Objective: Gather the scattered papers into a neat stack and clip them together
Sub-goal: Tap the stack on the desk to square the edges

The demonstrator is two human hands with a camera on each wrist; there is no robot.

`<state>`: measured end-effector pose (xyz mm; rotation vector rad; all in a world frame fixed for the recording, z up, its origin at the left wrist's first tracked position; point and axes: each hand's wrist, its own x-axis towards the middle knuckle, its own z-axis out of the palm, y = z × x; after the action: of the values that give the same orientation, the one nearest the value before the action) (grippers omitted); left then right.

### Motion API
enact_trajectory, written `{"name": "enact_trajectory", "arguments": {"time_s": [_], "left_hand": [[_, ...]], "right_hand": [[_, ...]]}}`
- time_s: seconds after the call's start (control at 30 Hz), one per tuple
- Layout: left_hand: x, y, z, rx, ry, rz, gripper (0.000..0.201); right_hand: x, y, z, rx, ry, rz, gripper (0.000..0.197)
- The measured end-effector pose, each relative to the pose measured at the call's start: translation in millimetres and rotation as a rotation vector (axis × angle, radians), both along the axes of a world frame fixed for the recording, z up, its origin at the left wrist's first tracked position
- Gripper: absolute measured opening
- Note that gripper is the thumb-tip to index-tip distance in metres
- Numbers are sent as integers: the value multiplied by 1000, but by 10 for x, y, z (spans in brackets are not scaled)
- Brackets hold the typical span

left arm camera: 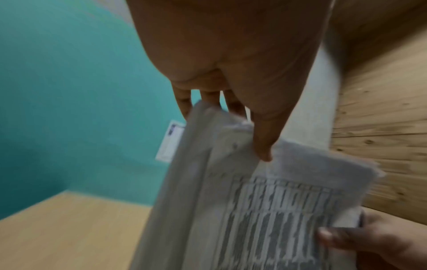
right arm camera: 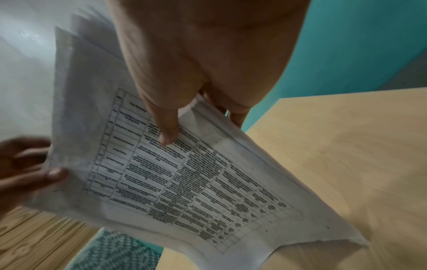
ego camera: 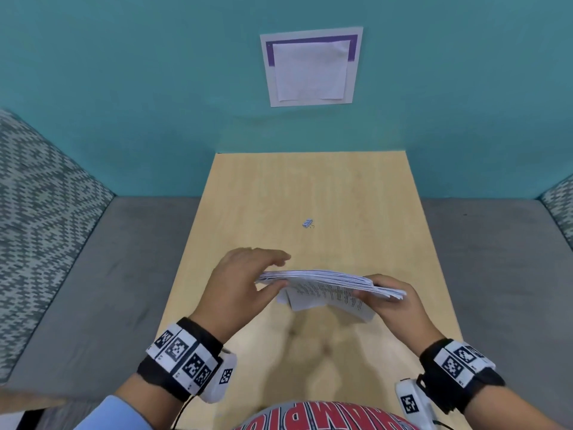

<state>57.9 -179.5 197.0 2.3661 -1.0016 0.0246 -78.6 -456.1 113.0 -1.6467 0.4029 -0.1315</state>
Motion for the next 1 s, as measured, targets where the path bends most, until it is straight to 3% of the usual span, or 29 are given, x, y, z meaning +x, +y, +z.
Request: {"name": "enact_trajectory", "arguments": {"time_s": [0.07,0.13,0.27,0.33,0.43,0.53,0.57,0.63,0.7,0.8,0.9,1.0], "left_hand": [[-51,-173,165,167,-92,-134,35],[-167,-373,222,338,-57,-184,41],[-284,-570,166,612,-12,-90,30],[-248,-537,196,638,-30,-78,27],[-89,-352,276,522,81,-61,16],[86,-59,331,176,439,30,31],[123,23,354,59,566,70,31],[147,131,381,-111,773,137,23],[120,187,358,-226,893,174,14],[79,211,269,-380,934,215,17],[49,210,152,-515,868,260,24],[0,185,-48,-505,743,330,26]], "right_hand": [[9,10,16,-39,-21,22,27],[-4,43,53,-94,-59,66,34],[-38,98,104,-160,-58,146,45],[-45,78,84,-174,-28,126,47],[-81,-51,30,-245,76,-68,34],[-216,-276,-72,-179,352,-222,84],[-253,-343,-80,-54,377,-210,87],[-286,-384,-7,258,343,-83,68],[-257,-381,140,445,274,6,52],[-161,-362,419,460,177,-4,46],[-114,-341,638,200,96,-99,33],[-165,-243,640,-8,55,-211,28]]}}
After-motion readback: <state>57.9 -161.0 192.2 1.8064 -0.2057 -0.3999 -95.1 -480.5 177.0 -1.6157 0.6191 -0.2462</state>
